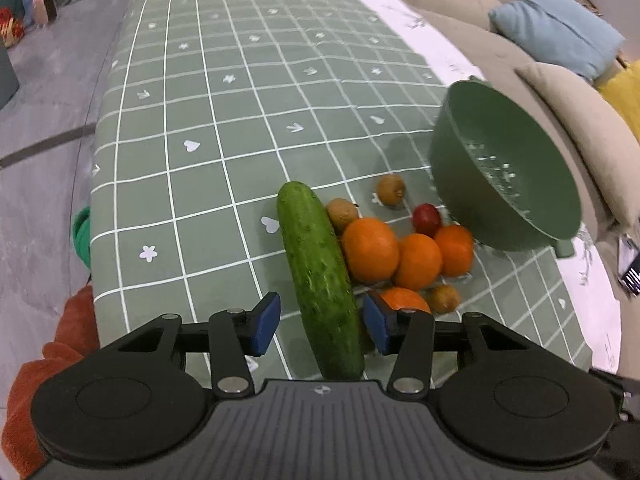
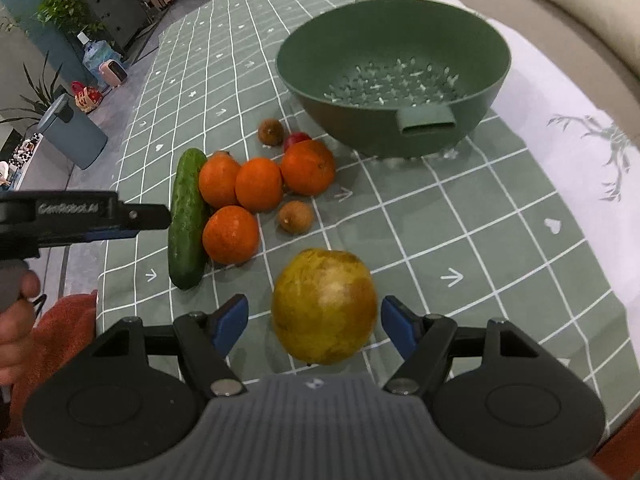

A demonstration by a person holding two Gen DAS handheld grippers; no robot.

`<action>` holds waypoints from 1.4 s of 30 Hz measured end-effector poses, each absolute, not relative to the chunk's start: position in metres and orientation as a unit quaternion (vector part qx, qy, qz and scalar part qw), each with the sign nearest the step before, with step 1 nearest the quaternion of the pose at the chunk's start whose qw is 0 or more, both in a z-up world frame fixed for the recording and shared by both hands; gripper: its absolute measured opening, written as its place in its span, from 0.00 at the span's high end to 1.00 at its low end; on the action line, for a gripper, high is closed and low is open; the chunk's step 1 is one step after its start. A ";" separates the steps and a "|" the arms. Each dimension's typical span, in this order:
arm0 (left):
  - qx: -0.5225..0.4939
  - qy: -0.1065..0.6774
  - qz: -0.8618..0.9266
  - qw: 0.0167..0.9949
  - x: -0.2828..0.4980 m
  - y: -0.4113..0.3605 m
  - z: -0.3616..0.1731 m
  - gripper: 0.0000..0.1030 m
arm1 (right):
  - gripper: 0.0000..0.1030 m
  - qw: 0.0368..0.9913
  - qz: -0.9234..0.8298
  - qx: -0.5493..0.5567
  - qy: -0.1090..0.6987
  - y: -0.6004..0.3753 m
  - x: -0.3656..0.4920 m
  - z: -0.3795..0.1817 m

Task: Organize fruits
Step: 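Grasp the cucumber with the left tool while the right tool grasps the yellow fruit, then carry cucumber and yellow fruit into the green colander and open both tools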

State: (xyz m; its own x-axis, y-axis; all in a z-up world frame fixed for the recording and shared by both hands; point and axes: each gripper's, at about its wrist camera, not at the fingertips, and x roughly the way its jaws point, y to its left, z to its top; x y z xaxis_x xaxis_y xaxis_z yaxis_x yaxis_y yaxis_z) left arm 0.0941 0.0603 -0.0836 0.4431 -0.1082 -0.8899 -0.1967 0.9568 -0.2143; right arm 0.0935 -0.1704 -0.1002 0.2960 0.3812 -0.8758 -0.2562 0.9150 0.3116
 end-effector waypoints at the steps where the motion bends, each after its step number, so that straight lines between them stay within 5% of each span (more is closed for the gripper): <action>1: -0.146 0.531 0.029 0.834 0.098 0.062 -0.087 0.46 | 0.32 0.801 0.197 0.056 0.562 -0.170 0.095 -0.102; 13: -0.138 0.568 0.024 0.811 0.133 0.060 -0.110 0.46 | 0.41 0.784 0.195 0.065 0.586 -0.171 0.108 -0.116; 22: -0.147 0.568 0.019 0.809 0.130 0.059 -0.110 0.57 | 0.42 0.785 0.200 0.056 0.584 -0.167 0.108 -0.116; 42: -0.153 0.482 -0.042 0.862 0.093 0.043 -0.016 0.59 | 0.42 0.835 0.231 0.024 0.498 -0.178 0.104 -0.055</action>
State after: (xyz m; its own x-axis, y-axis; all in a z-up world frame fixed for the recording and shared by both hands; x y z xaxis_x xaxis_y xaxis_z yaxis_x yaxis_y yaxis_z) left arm 0.0934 0.0426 -0.0160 0.5314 -0.2190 -0.8183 -0.0760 0.9498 -0.3036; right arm 0.1037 -0.1784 -0.0552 0.3966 0.4093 -0.8217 -0.3623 0.8922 0.2695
